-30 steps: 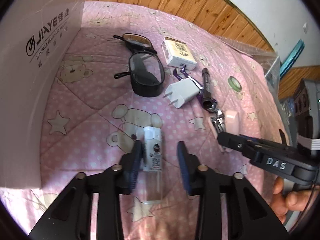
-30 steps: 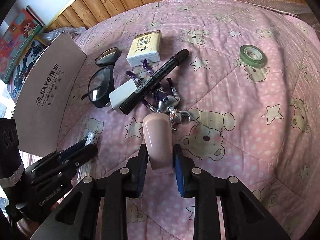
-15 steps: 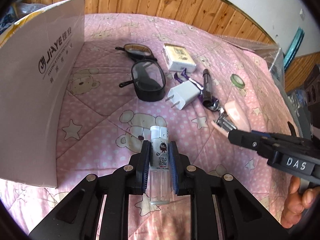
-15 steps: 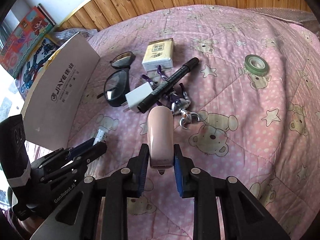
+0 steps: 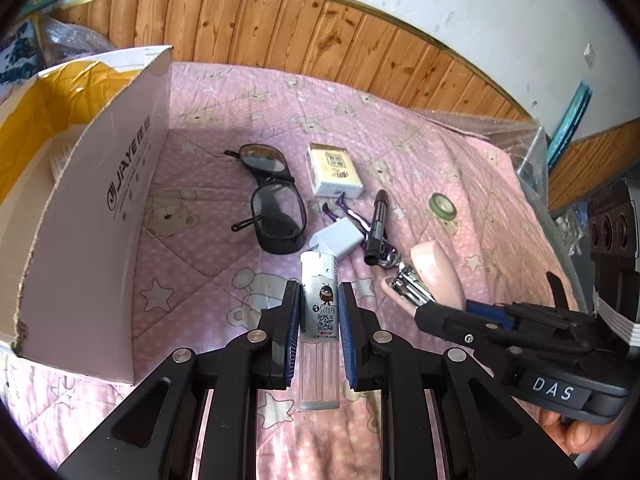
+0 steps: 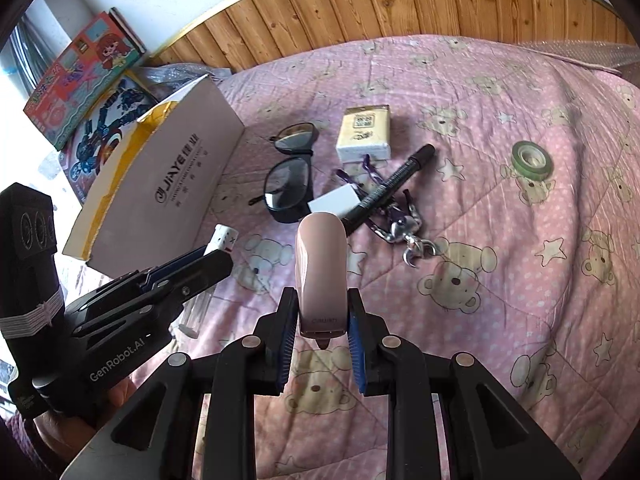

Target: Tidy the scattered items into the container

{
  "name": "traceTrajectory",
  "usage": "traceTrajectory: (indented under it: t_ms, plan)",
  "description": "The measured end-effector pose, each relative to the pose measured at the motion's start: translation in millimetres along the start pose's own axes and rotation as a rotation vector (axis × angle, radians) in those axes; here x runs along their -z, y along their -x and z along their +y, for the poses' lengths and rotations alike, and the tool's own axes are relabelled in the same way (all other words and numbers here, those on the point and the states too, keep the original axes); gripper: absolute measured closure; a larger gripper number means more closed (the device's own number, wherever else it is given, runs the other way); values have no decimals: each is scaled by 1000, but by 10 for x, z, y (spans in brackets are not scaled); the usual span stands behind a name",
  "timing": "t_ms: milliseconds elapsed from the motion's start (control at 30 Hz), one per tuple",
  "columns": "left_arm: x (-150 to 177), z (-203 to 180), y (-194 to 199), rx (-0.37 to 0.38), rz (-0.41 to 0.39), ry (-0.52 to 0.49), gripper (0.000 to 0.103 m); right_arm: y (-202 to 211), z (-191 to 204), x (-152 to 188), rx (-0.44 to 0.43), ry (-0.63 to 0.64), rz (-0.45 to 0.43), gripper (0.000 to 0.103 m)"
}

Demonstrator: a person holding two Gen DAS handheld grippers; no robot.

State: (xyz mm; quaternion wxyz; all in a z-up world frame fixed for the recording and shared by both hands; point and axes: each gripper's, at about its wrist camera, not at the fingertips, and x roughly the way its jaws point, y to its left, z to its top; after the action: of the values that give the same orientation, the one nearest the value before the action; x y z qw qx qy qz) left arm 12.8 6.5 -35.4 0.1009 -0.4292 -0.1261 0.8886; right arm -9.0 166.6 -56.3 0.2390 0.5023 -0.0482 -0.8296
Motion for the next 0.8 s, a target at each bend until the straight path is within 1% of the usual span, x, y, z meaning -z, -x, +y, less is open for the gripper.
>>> traceTrajectory:
  t_ms: [300,567,800]
  plan:
    - [-131,45,268,25,-64,30,84,129,189,-39,-7,53,-44,78]
    - [-227,130,465,43,-104,54,84,241,378,-45,-14,104,-79,78]
    - [-313,185,667,74,-144,76,84,308,553,-72,-15,140,-107,78]
